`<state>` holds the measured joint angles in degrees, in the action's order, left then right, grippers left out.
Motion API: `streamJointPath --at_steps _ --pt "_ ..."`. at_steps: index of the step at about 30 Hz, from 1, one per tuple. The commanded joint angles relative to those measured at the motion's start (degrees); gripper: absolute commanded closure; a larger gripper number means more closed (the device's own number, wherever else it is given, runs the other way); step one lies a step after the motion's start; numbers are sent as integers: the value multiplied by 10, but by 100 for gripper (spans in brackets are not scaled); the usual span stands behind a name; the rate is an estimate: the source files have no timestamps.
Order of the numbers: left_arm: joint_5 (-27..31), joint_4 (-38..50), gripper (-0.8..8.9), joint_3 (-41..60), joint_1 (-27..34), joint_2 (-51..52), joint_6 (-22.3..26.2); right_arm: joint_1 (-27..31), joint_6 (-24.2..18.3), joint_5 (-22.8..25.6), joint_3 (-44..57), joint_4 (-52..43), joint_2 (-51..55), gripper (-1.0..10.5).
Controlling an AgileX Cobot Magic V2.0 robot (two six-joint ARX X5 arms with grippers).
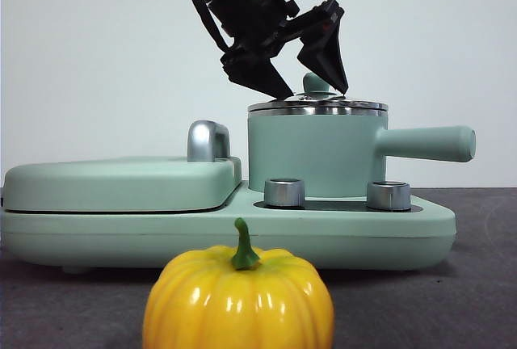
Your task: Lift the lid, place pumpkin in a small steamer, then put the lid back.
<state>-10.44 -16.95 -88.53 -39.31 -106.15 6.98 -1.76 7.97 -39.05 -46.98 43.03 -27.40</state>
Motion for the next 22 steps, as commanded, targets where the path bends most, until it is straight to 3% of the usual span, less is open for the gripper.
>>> streamJointPath --at_steps 1,5,9,17,22 --pt "-2 -2 450 -13 -9 -14 5 0 6 -1 -7 -5 -2 509" --pt "-2 -2 583 -13 -13 -14 5 0 6 -1 -7 -5 -2 509" --pt "-2 -17 803 -20 -13 -14 -16 0 6 -1 -7 -5 -2 509" --pt "-2 -110 807 -92 -11 -3 -12 0 20 -3 -7 -5 -2 509" --pt "-2 -147 807 -102 -7 35 0 -17 25 -42 -7 4 -18 528"
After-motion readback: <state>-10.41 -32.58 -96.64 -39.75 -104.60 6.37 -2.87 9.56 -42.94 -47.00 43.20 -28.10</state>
